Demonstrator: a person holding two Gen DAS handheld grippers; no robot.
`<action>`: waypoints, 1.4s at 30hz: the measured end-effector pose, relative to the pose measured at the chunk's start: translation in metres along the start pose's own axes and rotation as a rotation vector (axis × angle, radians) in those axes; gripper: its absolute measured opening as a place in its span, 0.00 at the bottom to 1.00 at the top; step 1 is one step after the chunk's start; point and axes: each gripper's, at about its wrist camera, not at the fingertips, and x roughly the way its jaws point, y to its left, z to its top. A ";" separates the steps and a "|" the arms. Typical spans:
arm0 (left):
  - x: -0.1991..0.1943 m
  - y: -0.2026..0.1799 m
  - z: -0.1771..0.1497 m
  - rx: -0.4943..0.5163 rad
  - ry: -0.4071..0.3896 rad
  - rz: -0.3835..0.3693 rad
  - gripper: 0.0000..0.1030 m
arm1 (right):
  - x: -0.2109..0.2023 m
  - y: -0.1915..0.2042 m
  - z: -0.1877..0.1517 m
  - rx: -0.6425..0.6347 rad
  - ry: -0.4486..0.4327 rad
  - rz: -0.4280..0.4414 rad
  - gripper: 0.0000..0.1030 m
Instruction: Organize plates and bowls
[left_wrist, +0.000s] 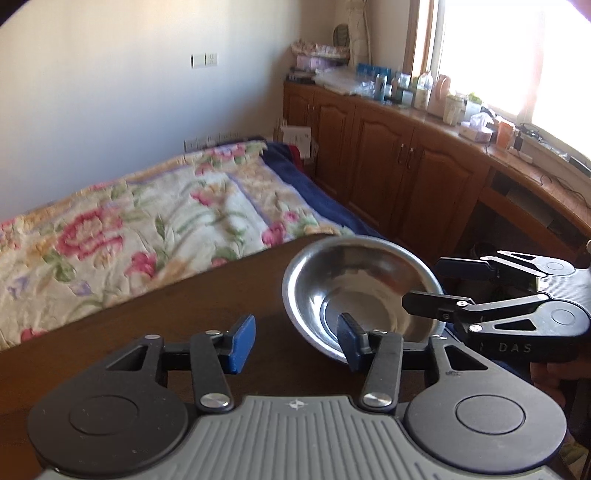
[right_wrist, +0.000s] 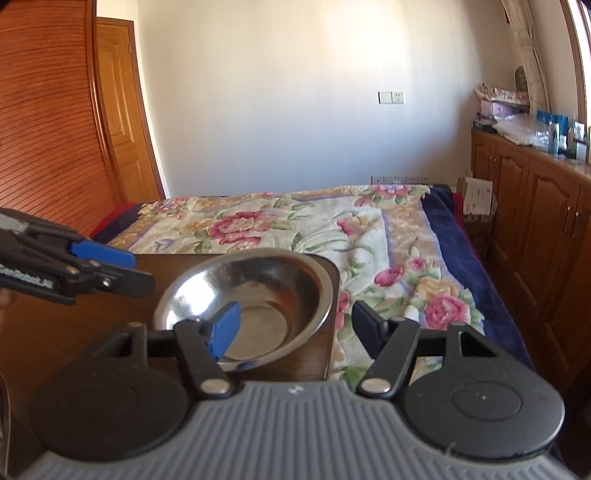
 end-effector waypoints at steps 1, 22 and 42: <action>0.004 0.000 0.001 -0.004 0.010 -0.002 0.48 | 0.001 0.000 -0.001 0.006 0.004 0.001 0.64; 0.004 -0.002 0.004 -0.019 0.057 -0.017 0.22 | 0.008 -0.003 -0.001 0.126 0.064 0.051 0.20; -0.070 0.003 -0.006 0.008 -0.023 -0.027 0.22 | -0.027 0.032 0.023 0.085 0.025 0.037 0.18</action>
